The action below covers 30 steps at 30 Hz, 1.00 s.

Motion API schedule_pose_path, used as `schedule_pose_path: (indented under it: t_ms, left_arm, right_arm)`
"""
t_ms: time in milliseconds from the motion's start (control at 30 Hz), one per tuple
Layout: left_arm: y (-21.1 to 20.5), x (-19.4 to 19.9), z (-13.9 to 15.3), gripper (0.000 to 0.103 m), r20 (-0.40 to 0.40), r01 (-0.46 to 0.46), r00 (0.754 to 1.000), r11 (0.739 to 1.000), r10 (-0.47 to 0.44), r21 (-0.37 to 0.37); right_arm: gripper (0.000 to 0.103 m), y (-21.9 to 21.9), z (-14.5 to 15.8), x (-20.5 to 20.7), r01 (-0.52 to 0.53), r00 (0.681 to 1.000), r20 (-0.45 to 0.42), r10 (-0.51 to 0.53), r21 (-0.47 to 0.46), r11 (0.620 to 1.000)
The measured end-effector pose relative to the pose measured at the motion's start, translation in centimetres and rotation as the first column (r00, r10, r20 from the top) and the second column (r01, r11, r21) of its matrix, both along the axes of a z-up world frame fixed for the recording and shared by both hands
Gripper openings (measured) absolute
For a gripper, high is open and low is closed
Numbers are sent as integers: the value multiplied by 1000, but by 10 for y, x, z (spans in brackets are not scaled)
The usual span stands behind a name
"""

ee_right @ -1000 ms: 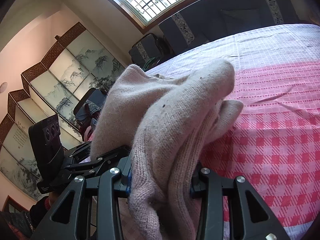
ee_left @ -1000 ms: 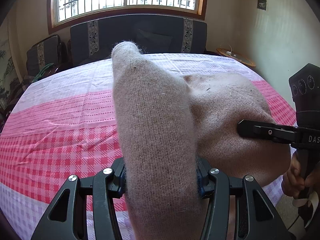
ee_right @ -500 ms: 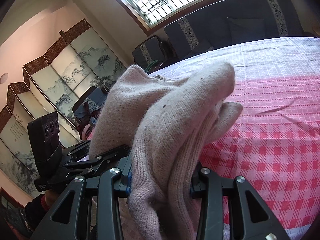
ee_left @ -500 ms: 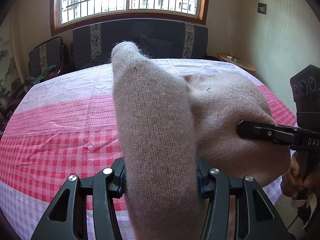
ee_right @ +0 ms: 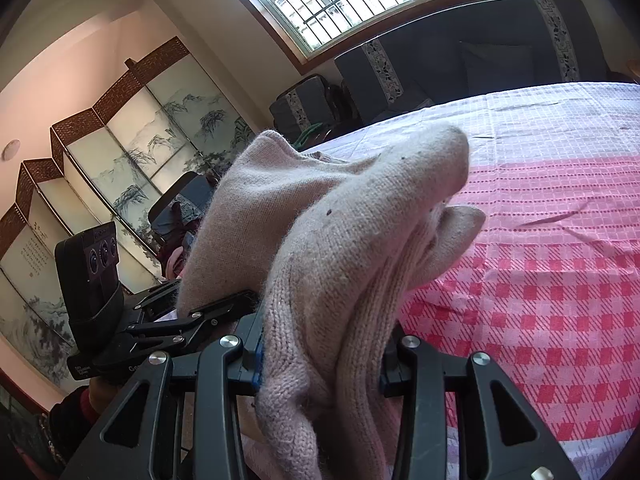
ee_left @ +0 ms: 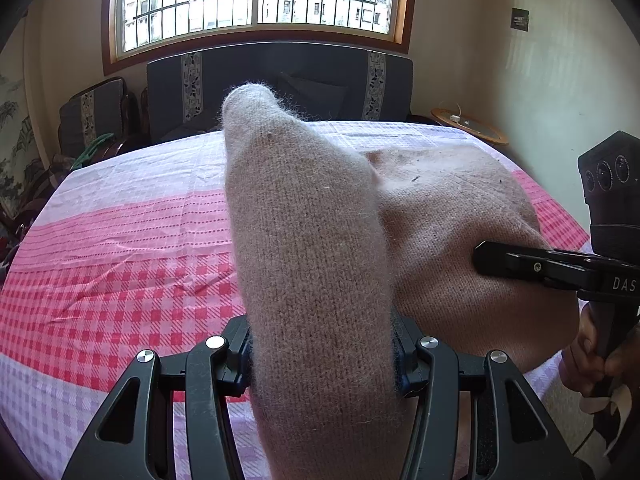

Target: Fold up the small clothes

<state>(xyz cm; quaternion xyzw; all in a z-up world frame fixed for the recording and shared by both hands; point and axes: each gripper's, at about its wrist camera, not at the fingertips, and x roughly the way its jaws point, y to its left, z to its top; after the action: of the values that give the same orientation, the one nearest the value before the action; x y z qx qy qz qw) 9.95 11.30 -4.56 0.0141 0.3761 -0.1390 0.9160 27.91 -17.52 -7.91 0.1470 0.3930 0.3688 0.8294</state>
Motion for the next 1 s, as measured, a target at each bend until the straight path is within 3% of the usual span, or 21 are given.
schedule_pose_path:
  t_ms: [1000]
  left_arm:
    - [0, -26, 0, 52, 8, 0, 1000, 1000, 0, 23]
  right_arm:
    - [37, -5, -3, -3, -11, 1000, 23, 11, -15, 1000]
